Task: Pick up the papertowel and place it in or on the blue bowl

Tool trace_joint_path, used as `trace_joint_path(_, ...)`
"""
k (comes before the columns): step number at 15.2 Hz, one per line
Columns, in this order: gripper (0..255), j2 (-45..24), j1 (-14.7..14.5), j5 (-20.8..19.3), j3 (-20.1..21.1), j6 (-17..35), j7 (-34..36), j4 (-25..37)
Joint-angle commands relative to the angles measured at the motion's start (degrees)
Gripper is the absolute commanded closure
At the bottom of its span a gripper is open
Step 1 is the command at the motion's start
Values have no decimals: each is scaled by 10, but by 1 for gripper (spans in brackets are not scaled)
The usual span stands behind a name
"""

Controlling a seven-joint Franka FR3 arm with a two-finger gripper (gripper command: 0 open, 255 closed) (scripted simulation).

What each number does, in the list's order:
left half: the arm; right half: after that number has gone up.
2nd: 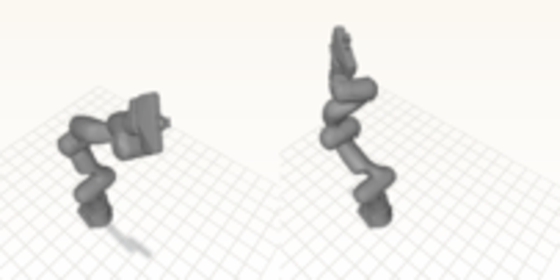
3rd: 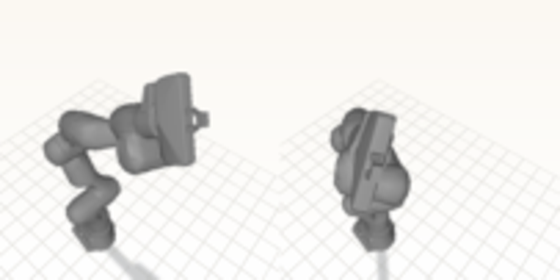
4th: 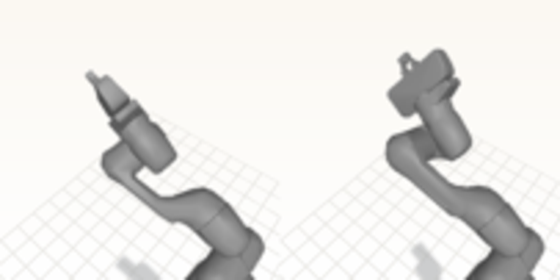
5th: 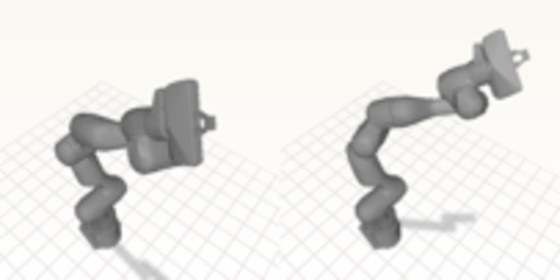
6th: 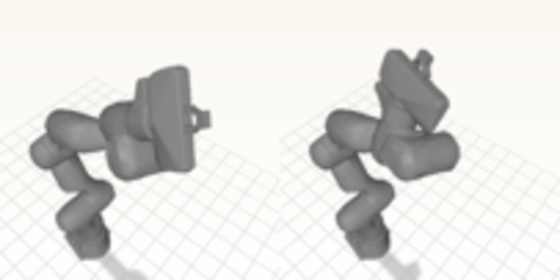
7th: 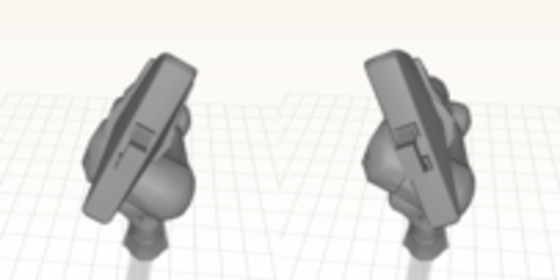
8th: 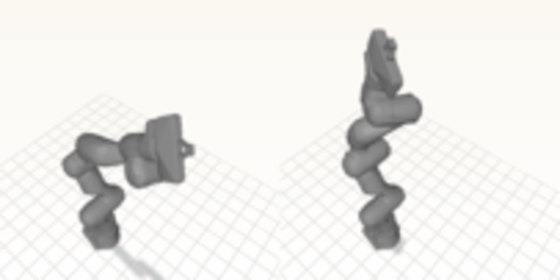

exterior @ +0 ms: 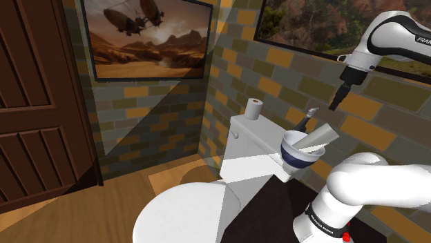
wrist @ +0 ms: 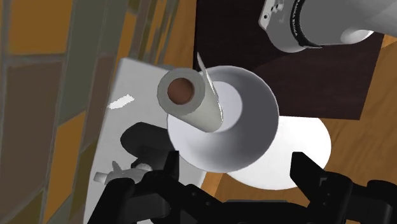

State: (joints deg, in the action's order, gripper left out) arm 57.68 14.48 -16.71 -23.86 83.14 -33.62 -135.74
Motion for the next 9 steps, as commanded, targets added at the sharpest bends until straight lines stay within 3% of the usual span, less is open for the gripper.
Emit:
trace_joint_path(1, 0, 16, 4, -9, -22, 35, -9, -44)
trace_joint_path(3, 0, 25, 7, -18, -45, 67, -17, -79)
trace_joint_path(9, 0, 34, 14, -32, -59, 107, -14, -128)
